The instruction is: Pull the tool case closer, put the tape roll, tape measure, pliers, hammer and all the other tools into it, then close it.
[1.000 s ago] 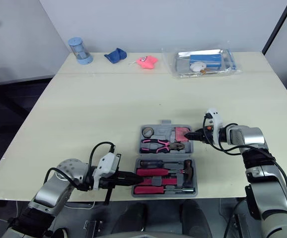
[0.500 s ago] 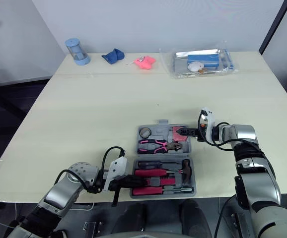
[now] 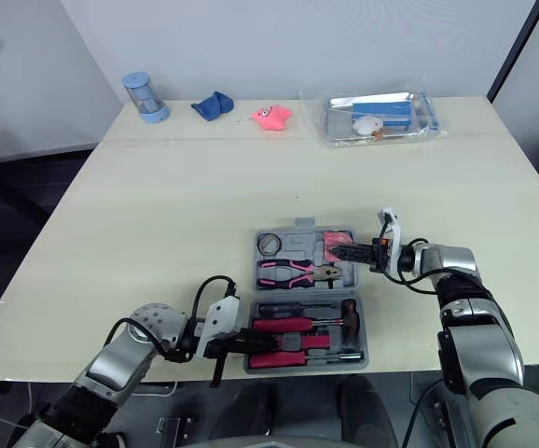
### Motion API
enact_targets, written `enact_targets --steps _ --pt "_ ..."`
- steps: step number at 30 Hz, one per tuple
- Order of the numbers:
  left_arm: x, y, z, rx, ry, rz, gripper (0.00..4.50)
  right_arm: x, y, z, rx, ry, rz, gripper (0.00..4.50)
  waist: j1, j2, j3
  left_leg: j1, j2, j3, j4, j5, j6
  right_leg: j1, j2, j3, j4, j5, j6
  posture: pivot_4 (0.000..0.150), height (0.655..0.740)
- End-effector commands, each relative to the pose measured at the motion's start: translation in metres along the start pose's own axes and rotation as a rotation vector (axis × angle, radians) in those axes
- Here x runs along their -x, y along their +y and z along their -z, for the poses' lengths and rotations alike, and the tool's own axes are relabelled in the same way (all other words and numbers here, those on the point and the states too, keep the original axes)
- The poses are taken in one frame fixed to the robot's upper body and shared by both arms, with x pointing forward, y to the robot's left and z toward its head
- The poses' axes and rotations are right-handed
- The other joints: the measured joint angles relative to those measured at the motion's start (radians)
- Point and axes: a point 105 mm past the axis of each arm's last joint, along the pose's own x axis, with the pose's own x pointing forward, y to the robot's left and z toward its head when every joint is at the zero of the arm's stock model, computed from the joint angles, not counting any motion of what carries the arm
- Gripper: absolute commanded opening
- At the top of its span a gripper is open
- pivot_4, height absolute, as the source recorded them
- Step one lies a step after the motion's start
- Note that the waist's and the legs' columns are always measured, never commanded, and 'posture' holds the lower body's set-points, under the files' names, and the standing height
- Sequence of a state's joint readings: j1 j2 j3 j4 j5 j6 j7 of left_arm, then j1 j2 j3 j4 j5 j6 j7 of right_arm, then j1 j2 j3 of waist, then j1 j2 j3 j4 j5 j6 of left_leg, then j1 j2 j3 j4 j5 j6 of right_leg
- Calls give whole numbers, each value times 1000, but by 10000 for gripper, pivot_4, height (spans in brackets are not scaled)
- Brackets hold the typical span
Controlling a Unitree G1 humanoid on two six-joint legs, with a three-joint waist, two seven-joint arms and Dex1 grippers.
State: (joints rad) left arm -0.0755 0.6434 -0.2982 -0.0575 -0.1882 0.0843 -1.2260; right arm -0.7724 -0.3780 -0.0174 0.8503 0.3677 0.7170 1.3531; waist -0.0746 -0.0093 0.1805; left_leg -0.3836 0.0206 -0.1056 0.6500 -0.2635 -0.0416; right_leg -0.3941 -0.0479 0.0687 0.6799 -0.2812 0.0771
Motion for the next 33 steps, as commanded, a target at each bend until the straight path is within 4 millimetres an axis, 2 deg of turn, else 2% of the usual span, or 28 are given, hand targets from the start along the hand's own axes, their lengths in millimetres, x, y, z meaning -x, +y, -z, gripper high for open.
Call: enact_targets --steps 1,6,9,13,16,19,23,27,30,33 --pt "0 -2 7 39 8 -4 0 -1 20 -18 66 -43 -115 44387 0 0 0 0 0 0 0 0 0 0 0 0 0 0 0 1500 7400" --pt "6 6 0 29 -35 -37 0 3 36 -19 115 -23 -191 44387 3 0 0 0 0 0 0 0 0 0 0 0 0 0 0 1500 7400" --pt "12 10 -7 6 -89 -78 0 4 44 -13 164 23 -215 44387 5 0 0 0 0 0 0 0 0 0 0 0 0 0 0 1500 7400" --pt "26 4 -18 -9 -175 -111 0 8 64 -12 207 36 -282 44387 3 0 0 -1 0 0 0 0 0 -1 0 0 0 0 0 1500 7400" --pt "36 1 -23 -20 -216 -135 0 10 72 -7 229 54 -298 44387 6 0 0 -2 0 0 0 0 0 -2 0 0 0 0 0 1500 7400" --pt "60 -9 -20 -20 -246 -181 0 19 90 6 243 119 -361 44387 8 0 0 -2 0 0 0 0 0 -2 0 0 0 0 0 1500 7400" --pt "101 -23 0 43 -204 -258 0 32 113 29 253 210 -401 44387 13 1 1 -2 0 0 0 0 0 -2 -1 0 -1 0 0 1500 7400" --pt "136 -23 7 128 -195 -354 0 47 113 53 342 243 -285 44387 24 1 1 -2 0 0 -1 0 0 -2 -1 -1 -2 0 0 1500 7400" --pt "151 -14 -1 109 -207 -433 12976 64 99 56 481 199 -90 45000 37 1 1 -2 0 0 0 0 0 -2 -1 -1 -2 0 0 1500 7400" --pt "158 -7 -5 84 -189 -498 28208 87 87 53 591 141 96 45000 36 -1 0 -2 0 1 1 0 0 0 -1 -1 -2 0 1 1500 7400"
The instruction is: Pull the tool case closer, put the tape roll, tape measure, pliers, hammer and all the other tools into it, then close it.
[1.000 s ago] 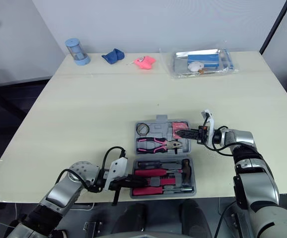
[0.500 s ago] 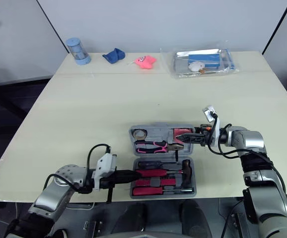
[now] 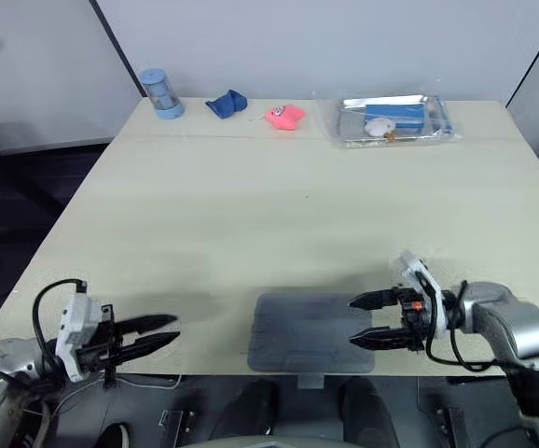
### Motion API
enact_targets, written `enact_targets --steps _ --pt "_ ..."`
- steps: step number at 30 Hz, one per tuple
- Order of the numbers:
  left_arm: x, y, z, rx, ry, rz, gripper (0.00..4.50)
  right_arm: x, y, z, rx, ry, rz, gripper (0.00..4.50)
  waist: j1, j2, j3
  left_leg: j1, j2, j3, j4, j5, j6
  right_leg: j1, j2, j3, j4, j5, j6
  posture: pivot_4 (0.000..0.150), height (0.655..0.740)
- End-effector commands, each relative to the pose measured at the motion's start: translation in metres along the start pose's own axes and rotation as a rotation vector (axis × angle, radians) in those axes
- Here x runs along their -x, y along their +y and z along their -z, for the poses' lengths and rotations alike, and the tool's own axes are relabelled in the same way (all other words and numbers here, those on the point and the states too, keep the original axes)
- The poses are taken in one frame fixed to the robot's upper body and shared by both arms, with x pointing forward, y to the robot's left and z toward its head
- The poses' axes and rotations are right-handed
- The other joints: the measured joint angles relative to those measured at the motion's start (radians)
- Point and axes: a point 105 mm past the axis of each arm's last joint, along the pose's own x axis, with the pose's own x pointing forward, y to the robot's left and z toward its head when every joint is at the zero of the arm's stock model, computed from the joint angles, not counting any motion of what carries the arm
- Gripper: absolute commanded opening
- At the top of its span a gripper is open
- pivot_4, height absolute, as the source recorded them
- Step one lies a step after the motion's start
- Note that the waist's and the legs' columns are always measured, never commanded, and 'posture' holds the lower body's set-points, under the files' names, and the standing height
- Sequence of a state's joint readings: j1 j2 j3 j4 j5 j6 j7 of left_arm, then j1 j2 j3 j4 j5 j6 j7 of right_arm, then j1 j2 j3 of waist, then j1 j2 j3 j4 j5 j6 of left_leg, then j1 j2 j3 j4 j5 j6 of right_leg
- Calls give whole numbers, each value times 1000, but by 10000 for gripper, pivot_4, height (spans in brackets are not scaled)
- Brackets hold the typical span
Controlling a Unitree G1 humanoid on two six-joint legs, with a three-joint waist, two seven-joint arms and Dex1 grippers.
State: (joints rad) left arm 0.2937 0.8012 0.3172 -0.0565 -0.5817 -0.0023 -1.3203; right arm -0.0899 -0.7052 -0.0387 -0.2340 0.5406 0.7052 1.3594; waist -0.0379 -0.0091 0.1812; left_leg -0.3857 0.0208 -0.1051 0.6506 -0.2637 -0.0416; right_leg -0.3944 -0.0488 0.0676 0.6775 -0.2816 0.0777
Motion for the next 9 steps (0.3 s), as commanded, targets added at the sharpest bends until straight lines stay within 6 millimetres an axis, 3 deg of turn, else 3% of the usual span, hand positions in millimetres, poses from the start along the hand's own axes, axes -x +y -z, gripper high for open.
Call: enact_targets --steps 1,4,9 --pt "7 9 -15 -39 -15 -73 33416 30 -8 -11 186 -44 214 45000 -1 -1 0 0 0 0 0 0 0 0 0 0 0 0 0 1500 7400" --pt "9 9 -17 -41 13 -103 44696 55 -12 -1 289 -23 341 45000 -5 -2 0 1 0 0 -1 0 0 0 0 1 0 0 0 1500 7400" --pt "12 13 -18 -49 50 -157 44696 80 -12 10 323 -22 459 45000 -6 -2 0 2 0 2 -1 0 0 1 0 2 1 0 0 1500 7400"
